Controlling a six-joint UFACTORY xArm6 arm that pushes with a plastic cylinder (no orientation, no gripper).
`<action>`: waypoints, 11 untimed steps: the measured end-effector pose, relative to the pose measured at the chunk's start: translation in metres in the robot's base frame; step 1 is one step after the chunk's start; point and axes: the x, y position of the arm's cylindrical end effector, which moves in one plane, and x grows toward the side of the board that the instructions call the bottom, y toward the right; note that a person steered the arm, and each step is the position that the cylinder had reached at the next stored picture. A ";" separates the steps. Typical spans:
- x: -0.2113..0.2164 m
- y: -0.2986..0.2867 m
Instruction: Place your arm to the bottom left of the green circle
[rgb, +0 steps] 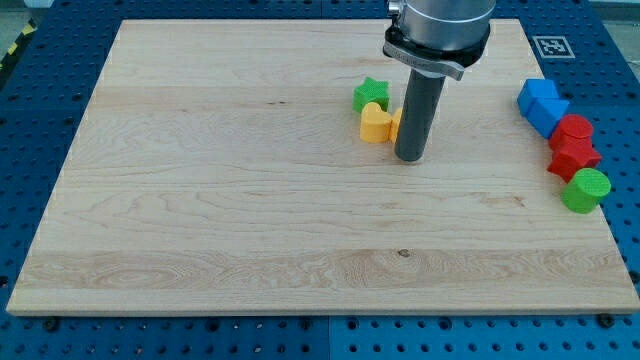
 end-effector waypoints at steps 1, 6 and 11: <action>-0.002 0.003; 0.104 0.099; 0.147 0.144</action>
